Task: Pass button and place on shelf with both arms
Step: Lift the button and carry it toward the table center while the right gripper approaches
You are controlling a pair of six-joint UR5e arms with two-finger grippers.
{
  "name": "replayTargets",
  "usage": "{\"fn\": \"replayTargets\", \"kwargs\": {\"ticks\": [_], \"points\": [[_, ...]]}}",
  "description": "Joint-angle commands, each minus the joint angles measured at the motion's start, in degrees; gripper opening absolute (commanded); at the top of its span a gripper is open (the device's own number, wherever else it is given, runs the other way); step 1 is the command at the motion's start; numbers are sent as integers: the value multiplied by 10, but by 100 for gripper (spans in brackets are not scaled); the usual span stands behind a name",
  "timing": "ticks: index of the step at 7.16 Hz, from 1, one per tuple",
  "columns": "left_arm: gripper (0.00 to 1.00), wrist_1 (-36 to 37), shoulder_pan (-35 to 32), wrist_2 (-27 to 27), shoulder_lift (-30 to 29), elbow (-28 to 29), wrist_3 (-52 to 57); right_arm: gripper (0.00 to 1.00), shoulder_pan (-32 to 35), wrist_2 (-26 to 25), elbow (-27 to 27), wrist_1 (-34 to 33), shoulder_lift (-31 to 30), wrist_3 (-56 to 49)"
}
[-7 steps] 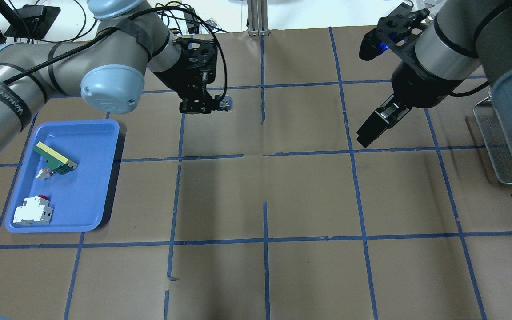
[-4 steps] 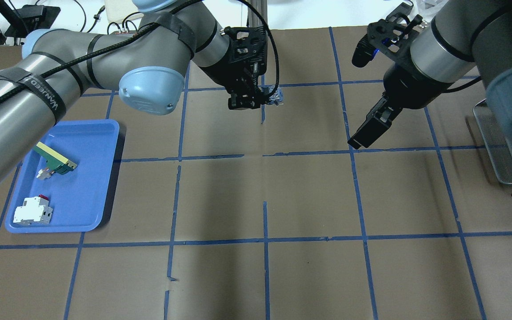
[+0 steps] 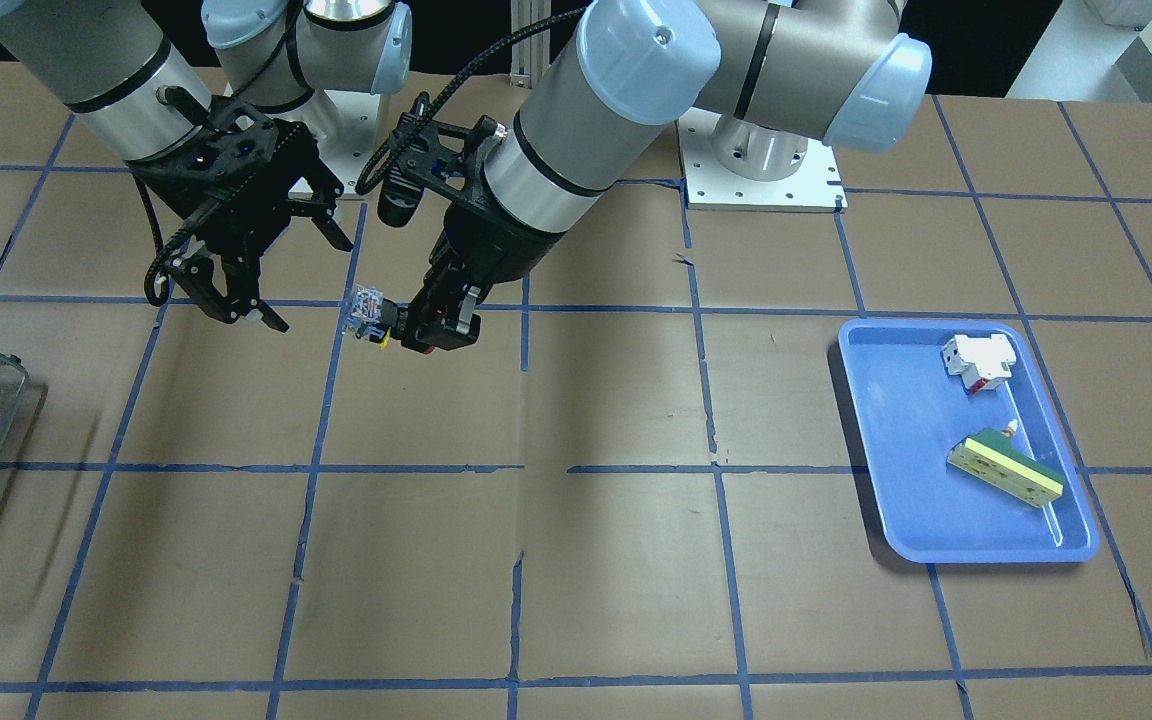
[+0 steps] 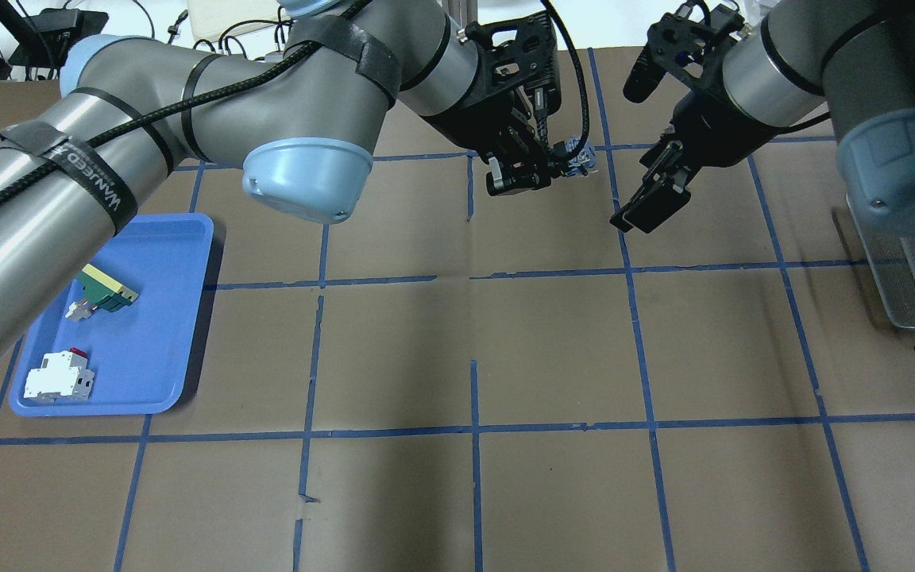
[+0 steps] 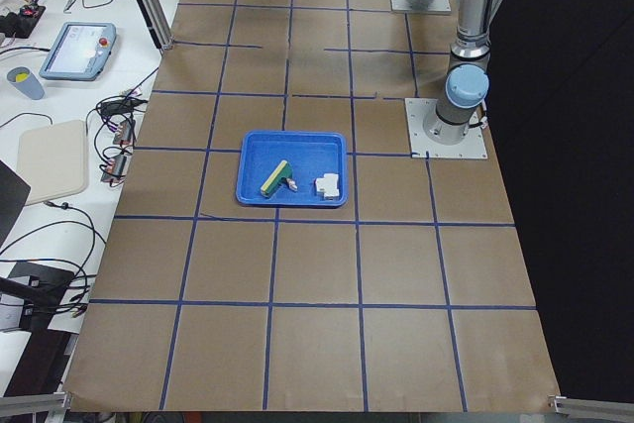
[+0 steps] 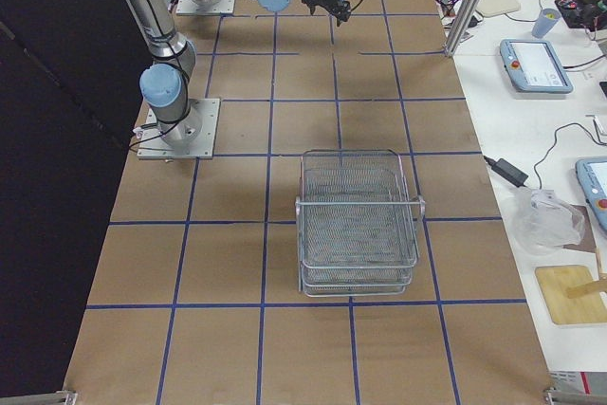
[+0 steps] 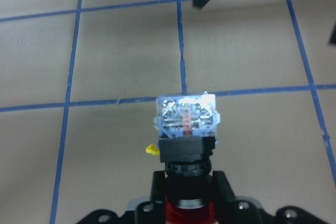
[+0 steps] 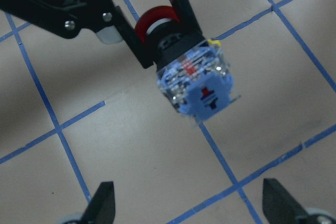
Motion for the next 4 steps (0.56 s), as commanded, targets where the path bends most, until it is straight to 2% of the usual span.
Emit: {"fn": "replayTargets", "kwargs": {"ticks": [1, 4], "points": [[0, 4, -3, -7, 5, 1, -7, 100, -71, 90, 0, -2, 1, -79], [0, 5, -3, -7, 7, 1, -8, 100, -81, 171, 1, -2, -4, -122]]}}
